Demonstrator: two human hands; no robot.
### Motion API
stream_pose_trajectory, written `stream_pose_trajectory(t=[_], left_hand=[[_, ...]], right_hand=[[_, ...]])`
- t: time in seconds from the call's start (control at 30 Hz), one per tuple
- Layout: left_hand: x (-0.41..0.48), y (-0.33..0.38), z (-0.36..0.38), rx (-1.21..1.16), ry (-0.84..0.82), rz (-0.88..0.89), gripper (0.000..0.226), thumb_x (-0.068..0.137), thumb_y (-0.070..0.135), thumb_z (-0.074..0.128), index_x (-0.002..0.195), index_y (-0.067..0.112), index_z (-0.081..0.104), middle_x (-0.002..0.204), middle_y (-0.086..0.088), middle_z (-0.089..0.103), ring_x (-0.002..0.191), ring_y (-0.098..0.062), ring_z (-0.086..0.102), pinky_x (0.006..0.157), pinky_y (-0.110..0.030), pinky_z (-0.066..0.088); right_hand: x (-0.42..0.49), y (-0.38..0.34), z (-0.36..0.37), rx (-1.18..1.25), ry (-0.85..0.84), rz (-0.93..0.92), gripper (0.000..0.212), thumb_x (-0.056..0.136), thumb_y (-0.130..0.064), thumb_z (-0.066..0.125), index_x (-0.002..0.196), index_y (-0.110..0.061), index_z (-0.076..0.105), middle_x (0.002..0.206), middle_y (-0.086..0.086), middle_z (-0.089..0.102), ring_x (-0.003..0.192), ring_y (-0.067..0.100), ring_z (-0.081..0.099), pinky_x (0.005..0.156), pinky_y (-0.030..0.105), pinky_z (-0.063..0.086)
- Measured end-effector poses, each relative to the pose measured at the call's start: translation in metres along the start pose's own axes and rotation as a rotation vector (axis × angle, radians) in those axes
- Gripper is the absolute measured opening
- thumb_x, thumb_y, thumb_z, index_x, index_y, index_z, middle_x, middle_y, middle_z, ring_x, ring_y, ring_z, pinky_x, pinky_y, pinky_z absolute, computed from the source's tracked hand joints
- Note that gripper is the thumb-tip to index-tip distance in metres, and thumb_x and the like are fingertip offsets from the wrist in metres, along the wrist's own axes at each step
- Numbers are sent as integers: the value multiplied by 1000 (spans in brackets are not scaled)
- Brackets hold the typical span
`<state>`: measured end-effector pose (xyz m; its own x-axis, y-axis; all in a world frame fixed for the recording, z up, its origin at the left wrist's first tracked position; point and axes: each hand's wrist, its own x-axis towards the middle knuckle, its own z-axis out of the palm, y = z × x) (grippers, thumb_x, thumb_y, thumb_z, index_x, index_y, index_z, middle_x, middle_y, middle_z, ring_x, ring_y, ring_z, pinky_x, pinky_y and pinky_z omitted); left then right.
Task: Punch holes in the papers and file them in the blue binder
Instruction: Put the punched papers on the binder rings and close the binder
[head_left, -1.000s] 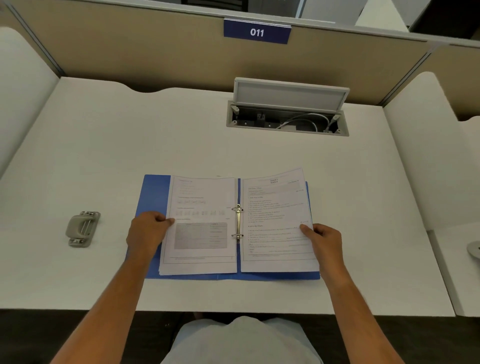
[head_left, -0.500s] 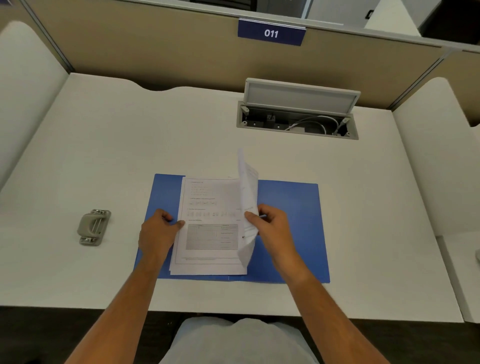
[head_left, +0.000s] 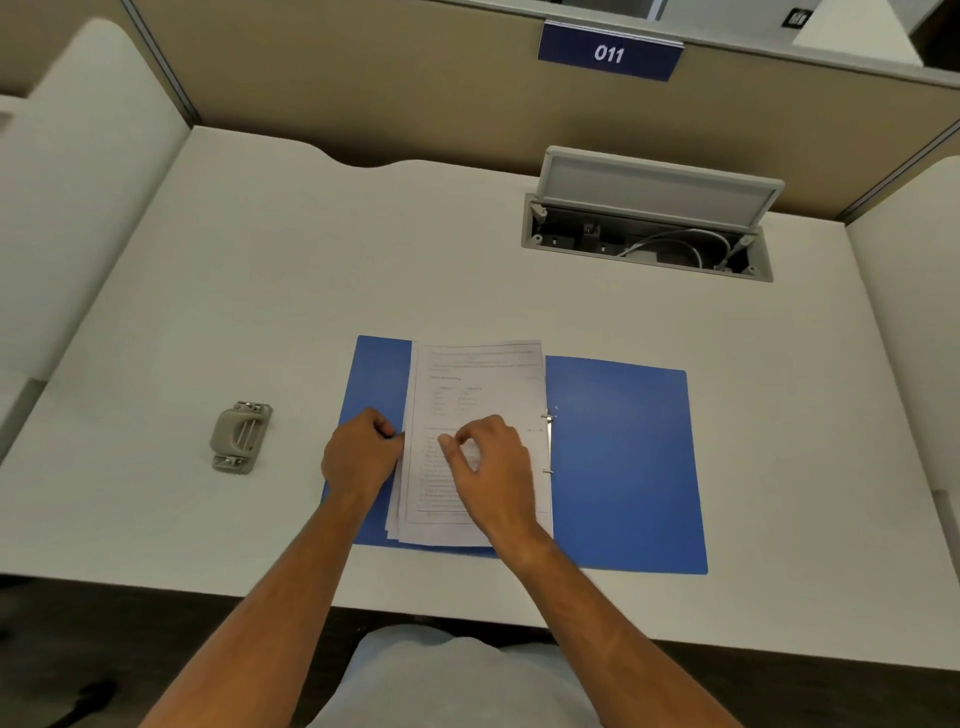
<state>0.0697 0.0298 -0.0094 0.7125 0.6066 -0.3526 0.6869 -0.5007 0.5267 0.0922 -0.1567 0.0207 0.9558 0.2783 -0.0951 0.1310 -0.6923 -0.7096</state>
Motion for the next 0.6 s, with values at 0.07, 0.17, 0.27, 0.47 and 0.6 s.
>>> stream_pose_trajectory(t=[0.07, 0.17, 0.27, 0.47, 0.6], left_hand=[[1, -1, -1, -28, -9, -11, 19, 93, 37, 72, 83, 26, 62, 77, 7, 68, 69, -16, 64, 57, -28, 44], [2, 0, 0, -76, 18, -24, 21, 97, 42, 67, 83, 26, 60, 76, 5, 69, 71, -21, 70, 60, -31, 51], [-3, 3, 2, -143, 77, -3, 13, 100, 36, 63, 97, 24, 63, 85, 4, 70, 78, -20, 69, 62, -31, 50], [-15, -3, -1, -130, 208, 30, 26, 99, 30, 67, 123, 19, 66, 121, -5, 65, 109, -26, 61, 75, -38, 50], [-13, -16, -12, -154, 151, -55, 39, 99, 32, 67, 135, 18, 63, 136, -9, 61, 125, -32, 53, 88, -38, 46]], right_hand=[[-4, 17, -4, -147, 88, 11, 38, 102, -57, 59, 121, -26, 69, 137, -4, 64, 124, 14, 59, 108, 39, 52], [-12, 47, -12, -312, 110, 64, 50, 104, -53, 59, 143, -22, 62, 164, 8, 49, 149, 27, 46, 123, 48, 36], [-16, 64, -14, -367, 0, 89, 61, 106, -58, 51, 154, -20, 53, 172, 9, 37, 159, 29, 35, 129, 56, 28], [-18, 74, -10, -400, -53, 76, 65, 105, -63, 46, 156, -22, 52, 177, 9, 29, 162, 31, 30, 130, 58, 28], [-21, 82, -14, -463, -102, 29, 71, 105, -64, 38, 163, -23, 43, 180, 7, 20, 165, 31, 24, 131, 55, 24]])
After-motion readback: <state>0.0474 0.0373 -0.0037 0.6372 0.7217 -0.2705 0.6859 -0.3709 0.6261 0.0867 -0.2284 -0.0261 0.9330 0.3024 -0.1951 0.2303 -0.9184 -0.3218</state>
